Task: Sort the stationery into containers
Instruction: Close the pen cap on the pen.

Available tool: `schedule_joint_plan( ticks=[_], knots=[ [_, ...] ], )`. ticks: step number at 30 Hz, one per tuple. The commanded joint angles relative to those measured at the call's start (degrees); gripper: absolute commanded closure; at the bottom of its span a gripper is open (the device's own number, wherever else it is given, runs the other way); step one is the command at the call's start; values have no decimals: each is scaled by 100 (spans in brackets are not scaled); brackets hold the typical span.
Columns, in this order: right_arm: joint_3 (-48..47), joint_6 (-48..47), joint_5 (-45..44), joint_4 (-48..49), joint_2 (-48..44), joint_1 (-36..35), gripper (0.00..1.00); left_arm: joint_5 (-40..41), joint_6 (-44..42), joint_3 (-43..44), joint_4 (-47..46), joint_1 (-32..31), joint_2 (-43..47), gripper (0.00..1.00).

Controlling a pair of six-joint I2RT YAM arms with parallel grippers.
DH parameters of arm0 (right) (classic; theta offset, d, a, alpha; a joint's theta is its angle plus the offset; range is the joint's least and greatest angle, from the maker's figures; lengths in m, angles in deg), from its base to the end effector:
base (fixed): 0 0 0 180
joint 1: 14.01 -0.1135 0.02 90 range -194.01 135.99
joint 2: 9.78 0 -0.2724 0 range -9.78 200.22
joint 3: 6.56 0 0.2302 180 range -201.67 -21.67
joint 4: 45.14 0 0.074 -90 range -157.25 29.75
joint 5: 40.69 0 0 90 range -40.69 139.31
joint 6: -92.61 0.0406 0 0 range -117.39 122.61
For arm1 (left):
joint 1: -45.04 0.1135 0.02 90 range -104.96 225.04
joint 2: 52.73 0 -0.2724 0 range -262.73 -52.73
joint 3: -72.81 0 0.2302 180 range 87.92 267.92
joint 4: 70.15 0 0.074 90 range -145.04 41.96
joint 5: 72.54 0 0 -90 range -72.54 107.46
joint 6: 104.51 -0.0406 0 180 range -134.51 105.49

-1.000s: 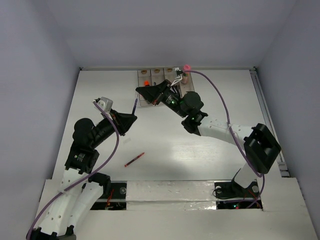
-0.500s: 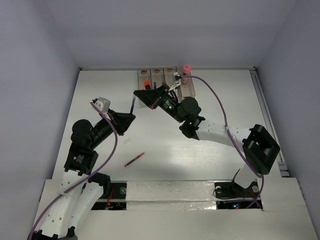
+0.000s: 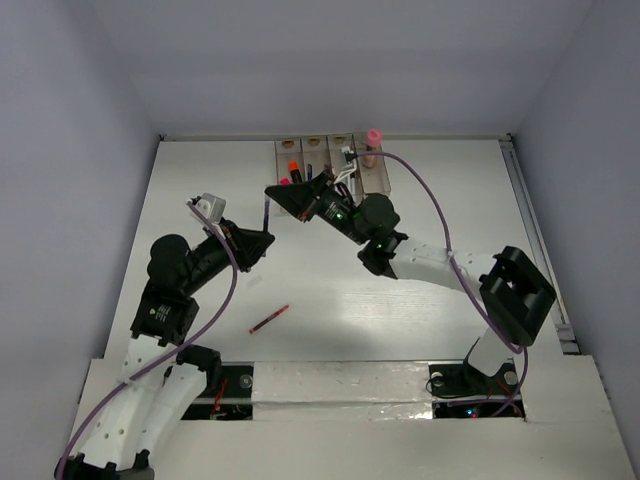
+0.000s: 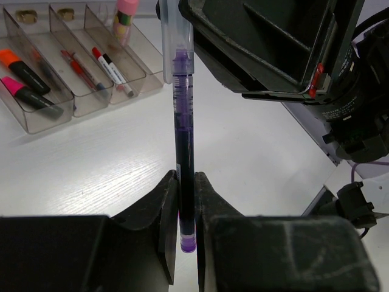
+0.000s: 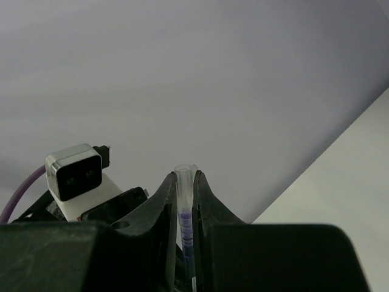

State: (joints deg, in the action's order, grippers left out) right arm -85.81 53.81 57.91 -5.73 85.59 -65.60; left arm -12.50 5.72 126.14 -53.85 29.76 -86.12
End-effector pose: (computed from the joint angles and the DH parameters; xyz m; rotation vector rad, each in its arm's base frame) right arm 0.2260 0.2949 0.3659 -0.1568 1.3327 1.6453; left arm 0.1084 -0.0506 0.3488 0.3678 1.5392 -0.8824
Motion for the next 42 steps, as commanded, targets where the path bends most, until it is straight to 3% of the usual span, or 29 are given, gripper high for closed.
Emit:
schedule_joint_plan(
  ticks=[1,14,21,33,42],
  knots=[
    [418,-22,1056,-371,-18,-220,100,78,60,432,-919,44,-141,100],
    [789,-541,1960,-1497,-230,-220,100,174,95,863,-989,44,-449,100],
    [1122,-304,2260,-1216,-142,-220,100,377,8,1187,-963,44,-607,100],
    [1352,-365,2568,-1620,51,-386,100,227,131,2023,-1235,44,-1143,100],
    [1544,-444,2744,-1849,131,-448,100,561,-177,2814,-1095,44,-1574,100]
  ],
)
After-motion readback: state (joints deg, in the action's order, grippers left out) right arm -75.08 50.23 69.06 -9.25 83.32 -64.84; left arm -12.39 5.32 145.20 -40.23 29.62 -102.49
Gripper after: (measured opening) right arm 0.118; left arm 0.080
